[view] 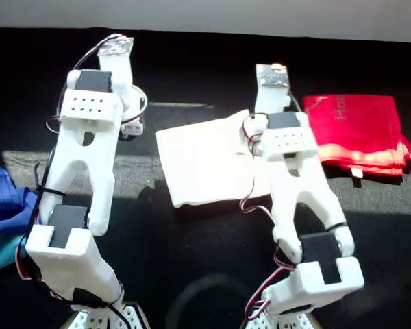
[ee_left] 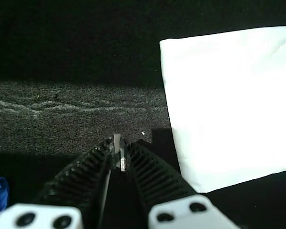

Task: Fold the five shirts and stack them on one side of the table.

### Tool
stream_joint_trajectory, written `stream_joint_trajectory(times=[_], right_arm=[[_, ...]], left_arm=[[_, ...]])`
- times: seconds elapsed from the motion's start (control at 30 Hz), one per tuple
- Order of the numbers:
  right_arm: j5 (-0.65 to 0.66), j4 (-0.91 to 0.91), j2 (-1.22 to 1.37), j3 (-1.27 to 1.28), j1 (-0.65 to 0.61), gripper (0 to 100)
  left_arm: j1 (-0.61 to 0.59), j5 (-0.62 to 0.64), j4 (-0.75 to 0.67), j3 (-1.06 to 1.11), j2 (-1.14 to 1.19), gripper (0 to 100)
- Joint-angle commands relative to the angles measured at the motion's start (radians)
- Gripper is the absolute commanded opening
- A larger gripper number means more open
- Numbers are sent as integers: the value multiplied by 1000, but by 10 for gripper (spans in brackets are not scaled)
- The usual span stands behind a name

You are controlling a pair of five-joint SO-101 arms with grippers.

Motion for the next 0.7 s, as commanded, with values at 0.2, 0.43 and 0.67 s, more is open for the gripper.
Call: stream_joint_trajectory(times=[0.2,0.43,0.67], right_arm=[[-8,165,344,-420,1,286],[-5,180,593,-590,7,324],[-3,234,745,-691,4,129]], left_arm=[[-165,0,12,116,-143,9],[-226,-2,12,147,-220,9],[-245,-2,11,147,-226,9]])
